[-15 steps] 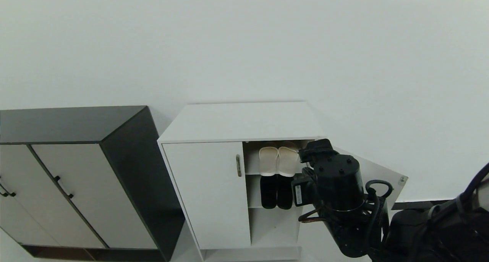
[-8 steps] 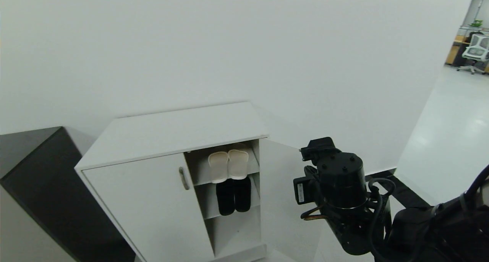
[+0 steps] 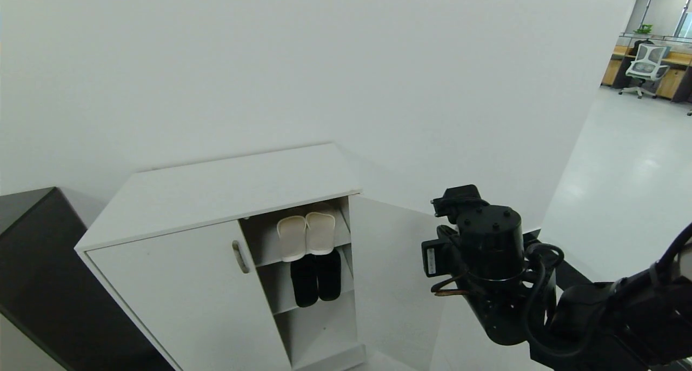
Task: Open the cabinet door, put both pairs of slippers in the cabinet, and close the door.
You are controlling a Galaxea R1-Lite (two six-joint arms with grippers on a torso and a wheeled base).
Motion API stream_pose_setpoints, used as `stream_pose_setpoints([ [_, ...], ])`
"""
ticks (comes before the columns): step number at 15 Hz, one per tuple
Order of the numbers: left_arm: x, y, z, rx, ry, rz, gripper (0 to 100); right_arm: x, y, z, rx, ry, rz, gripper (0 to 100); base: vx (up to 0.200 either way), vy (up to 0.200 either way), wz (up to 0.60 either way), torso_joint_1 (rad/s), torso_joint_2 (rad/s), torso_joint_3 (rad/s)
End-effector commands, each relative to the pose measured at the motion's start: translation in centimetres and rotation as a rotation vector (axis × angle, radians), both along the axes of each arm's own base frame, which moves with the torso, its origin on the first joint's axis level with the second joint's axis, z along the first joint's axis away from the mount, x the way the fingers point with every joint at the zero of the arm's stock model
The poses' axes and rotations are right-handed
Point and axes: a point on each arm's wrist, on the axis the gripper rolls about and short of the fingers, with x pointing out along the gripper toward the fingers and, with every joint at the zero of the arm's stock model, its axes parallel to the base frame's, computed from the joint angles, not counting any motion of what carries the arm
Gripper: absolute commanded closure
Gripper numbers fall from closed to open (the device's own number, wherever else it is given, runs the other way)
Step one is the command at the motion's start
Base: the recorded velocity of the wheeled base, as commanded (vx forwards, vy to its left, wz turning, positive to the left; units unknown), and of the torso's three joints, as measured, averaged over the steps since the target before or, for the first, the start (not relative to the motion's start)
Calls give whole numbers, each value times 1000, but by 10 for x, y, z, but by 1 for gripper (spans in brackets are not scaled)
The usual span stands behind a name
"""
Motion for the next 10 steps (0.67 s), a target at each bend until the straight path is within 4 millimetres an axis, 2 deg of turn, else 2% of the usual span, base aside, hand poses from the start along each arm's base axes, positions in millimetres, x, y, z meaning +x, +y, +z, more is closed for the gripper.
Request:
stream_pose_setpoints([
  [1, 0, 0, 0, -1, 0, 0, 100, 5, -2, 1, 3, -2, -12, 100, 0, 0, 0, 0, 0, 0],
  [3, 0, 0, 0, -1, -1, 0, 100, 30, -9, 8, 34, -14, -26, 100, 0, 0, 0, 0, 0, 0],
  [5, 0, 0, 0, -1, -1, 2, 100, 67, -26, 7, 41, 31, -53, 100, 0, 0, 0, 0, 0, 0],
  [6, 0, 0, 0, -3, 1, 2, 100, 79, -29, 7, 54, 36, -72, 100, 0, 0, 0, 0, 0, 0],
  [7, 0, 0, 0, -3, 1, 2, 100, 103, -35, 8, 88, 47, -89, 100, 0, 0, 0, 0, 0, 0],
  [10, 0, 0, 0, -3, 1, 2, 100, 133, -38, 13, 124, 71, -90, 100, 0, 0, 0, 0, 0, 0],
])
